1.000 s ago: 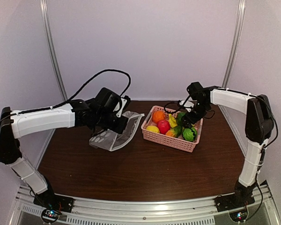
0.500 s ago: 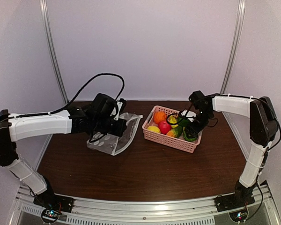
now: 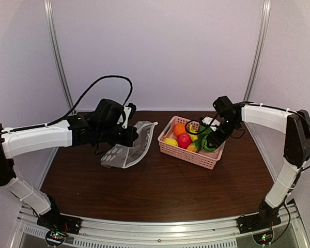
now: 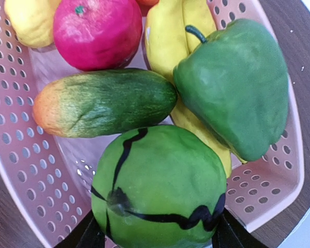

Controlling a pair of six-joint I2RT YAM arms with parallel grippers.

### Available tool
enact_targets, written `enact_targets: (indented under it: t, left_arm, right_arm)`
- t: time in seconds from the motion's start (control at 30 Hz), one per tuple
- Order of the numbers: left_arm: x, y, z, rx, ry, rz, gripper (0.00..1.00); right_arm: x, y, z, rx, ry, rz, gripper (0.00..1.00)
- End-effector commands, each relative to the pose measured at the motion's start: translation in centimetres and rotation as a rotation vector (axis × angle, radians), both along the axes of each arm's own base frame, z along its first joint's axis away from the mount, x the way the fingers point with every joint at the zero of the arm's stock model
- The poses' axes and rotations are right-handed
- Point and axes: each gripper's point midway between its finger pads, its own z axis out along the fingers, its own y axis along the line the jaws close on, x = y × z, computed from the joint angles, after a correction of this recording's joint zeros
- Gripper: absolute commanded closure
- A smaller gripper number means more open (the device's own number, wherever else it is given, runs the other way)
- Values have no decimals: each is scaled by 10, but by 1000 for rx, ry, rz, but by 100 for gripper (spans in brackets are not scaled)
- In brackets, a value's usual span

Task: Place the food in the zip-top bag and seal the zipper
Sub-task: Pick up the fake fruit from the bin.

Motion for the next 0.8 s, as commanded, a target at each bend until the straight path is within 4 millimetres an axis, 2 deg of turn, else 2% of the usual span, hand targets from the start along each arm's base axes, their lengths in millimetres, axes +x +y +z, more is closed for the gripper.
enact_targets:
  t: [0.0, 0.1, 0.23, 0.37, 0.53, 0.67, 0.77]
  left_arm:
    - [-8, -9, 26, -52, -34, -39, 100]
    - [-15, -12, 23, -53, -21, -56, 100]
    - [-24, -15, 25, -72, -8, -56, 100]
    - [-28, -17, 33, -114, 7, -35, 100]
    - [-24, -19, 42, -155, 7, 0, 100]
    - [-19, -22, 50, -194, 3, 29, 100]
    - [-17, -28, 60, -233, 11, 30, 100]
  right_arm:
    - [2, 9, 62, 106, -123, -3, 47]
    - [-7, 22, 92, 204, -156, 25, 48]
    - [-29, 51, 124, 342, -167, 134, 50]
    - [-53, 89, 160, 434, -199, 279, 50]
    - [-90, 141, 205, 579, -196, 474, 50]
    - [-110, 174, 224, 709, -172, 569, 50]
    - [-113, 195, 225, 791, -138, 585, 50]
